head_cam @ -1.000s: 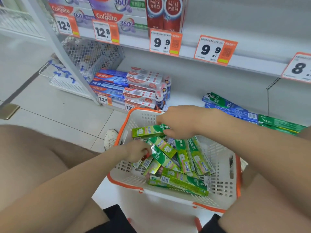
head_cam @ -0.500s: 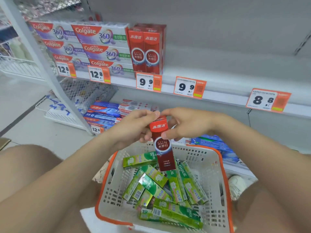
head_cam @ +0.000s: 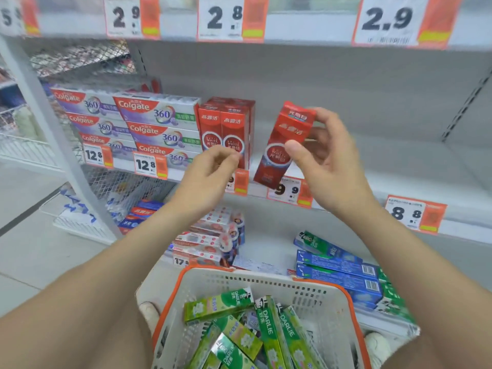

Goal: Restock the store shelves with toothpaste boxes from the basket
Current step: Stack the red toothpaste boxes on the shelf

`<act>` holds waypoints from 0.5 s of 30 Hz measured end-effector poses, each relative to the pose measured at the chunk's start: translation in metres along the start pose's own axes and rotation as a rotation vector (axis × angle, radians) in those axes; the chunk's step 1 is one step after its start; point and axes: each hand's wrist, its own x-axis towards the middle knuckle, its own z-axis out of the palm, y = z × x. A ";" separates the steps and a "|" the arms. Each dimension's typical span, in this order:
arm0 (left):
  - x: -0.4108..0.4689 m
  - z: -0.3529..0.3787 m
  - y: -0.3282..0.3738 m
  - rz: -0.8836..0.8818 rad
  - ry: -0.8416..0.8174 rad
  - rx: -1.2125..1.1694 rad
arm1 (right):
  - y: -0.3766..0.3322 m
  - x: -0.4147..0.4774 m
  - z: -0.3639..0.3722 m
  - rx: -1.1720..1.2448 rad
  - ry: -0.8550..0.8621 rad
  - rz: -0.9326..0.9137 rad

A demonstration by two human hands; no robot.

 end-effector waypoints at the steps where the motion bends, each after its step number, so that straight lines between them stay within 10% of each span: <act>1: 0.003 0.002 -0.004 0.062 0.043 0.090 | 0.003 0.005 0.000 -0.045 0.053 -0.059; 15: 0.022 0.026 -0.015 0.185 0.024 0.555 | 0.052 0.057 0.053 -0.282 -0.015 0.127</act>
